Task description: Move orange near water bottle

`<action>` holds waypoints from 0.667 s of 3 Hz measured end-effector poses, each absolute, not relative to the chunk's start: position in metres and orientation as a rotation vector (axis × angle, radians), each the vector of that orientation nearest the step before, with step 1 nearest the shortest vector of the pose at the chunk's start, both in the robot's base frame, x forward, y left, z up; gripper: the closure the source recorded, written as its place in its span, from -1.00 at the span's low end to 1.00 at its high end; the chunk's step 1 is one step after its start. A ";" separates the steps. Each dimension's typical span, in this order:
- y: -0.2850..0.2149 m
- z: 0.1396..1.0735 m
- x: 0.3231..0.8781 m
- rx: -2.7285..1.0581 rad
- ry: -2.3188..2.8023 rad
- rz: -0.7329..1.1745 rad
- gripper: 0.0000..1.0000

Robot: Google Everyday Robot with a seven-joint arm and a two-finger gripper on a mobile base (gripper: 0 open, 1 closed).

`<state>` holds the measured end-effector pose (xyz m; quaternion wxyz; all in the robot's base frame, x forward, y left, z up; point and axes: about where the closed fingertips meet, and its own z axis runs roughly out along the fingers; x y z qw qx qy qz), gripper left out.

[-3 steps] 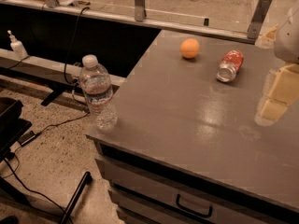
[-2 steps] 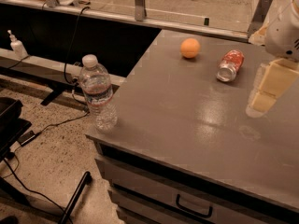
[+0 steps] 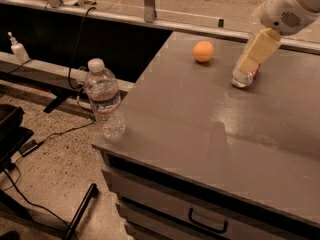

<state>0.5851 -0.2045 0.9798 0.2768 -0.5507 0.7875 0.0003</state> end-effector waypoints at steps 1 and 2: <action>-0.197 0.976 0.646 -1.327 2.086 0.055 -1.00; -0.194 0.964 0.688 -1.201 2.092 0.090 -1.00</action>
Offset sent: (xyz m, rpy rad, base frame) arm 0.1570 0.0082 -0.0305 0.2912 -0.1038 -0.2608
